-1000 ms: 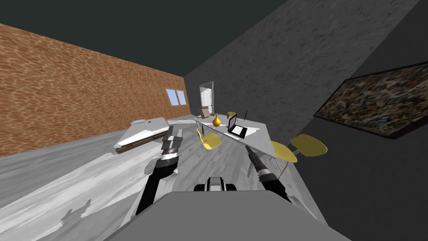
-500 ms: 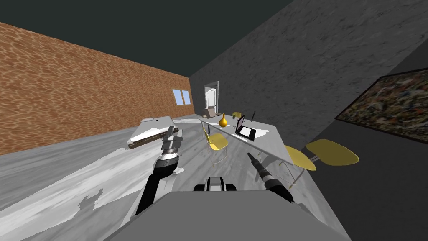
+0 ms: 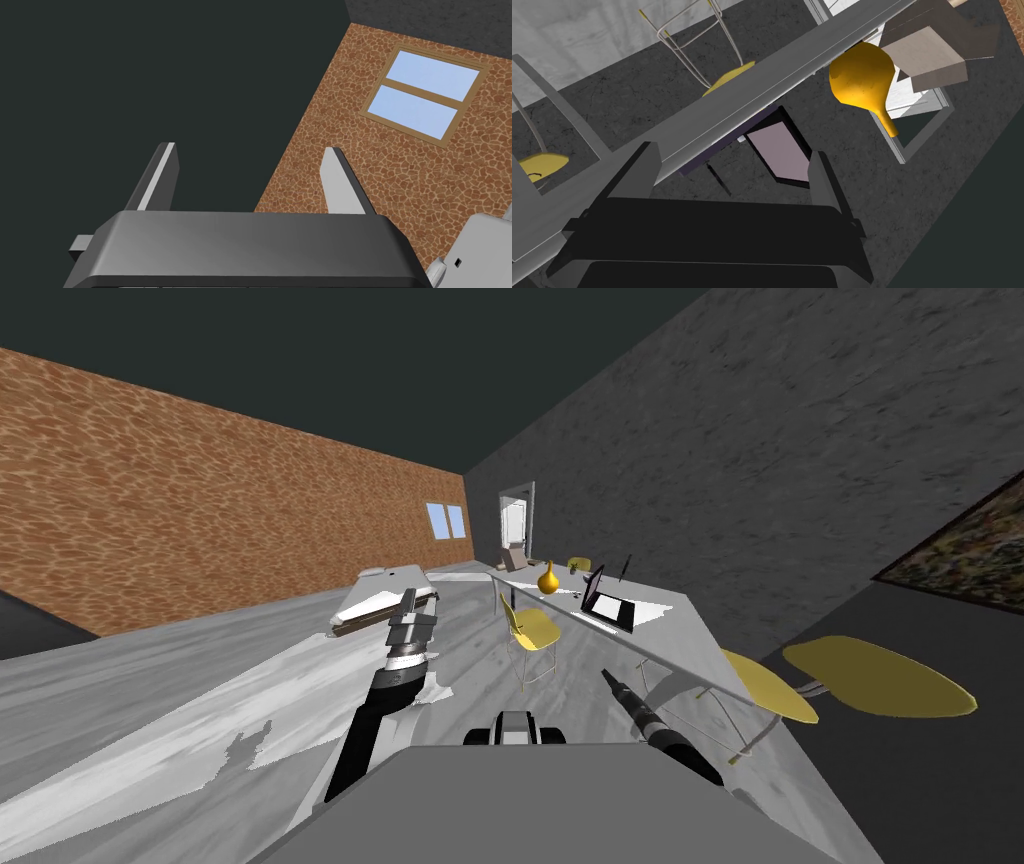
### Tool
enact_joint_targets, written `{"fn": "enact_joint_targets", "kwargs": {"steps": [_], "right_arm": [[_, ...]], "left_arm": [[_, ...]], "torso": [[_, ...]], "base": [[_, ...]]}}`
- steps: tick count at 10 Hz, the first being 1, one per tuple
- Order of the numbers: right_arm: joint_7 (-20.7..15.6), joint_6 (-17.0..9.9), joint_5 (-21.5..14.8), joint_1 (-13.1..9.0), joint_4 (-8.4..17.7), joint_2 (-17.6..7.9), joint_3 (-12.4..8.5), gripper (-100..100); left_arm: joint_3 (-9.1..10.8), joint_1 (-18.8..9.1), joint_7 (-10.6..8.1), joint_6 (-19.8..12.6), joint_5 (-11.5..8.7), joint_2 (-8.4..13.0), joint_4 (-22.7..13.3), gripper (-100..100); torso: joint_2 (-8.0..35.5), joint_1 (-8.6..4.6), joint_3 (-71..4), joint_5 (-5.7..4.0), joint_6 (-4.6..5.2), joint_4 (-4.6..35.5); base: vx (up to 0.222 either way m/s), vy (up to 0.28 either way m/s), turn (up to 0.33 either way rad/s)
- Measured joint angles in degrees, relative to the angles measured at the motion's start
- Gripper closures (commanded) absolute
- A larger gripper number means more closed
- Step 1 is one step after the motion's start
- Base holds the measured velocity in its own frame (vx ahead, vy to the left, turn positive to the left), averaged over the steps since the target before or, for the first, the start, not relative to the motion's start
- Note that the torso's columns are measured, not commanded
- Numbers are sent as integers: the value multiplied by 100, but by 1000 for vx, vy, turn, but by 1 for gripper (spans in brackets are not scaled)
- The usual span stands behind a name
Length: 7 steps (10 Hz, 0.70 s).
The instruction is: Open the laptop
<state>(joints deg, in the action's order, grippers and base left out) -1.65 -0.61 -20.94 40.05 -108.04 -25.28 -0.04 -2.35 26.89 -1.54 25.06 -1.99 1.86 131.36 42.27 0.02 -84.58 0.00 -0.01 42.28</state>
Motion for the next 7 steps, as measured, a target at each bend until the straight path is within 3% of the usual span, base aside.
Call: {"fn": "enact_joint_targets", "kwargs": {"steps": [3,7], "right_arm": [[-28,-440,-226,162,260,-379,-100,-100],[-115,-1067,-489,201,541,-781,-147,-100]], "left_arm": [[0,1,0,0,0,0,0,0],[1,0,0,0,0,0,0,0]], "torso": [[-14,8,-8,2,-1,-4],[7,-4,5,-1,-1,3]], "base": [[94,142,143],[60,105,104]]}}
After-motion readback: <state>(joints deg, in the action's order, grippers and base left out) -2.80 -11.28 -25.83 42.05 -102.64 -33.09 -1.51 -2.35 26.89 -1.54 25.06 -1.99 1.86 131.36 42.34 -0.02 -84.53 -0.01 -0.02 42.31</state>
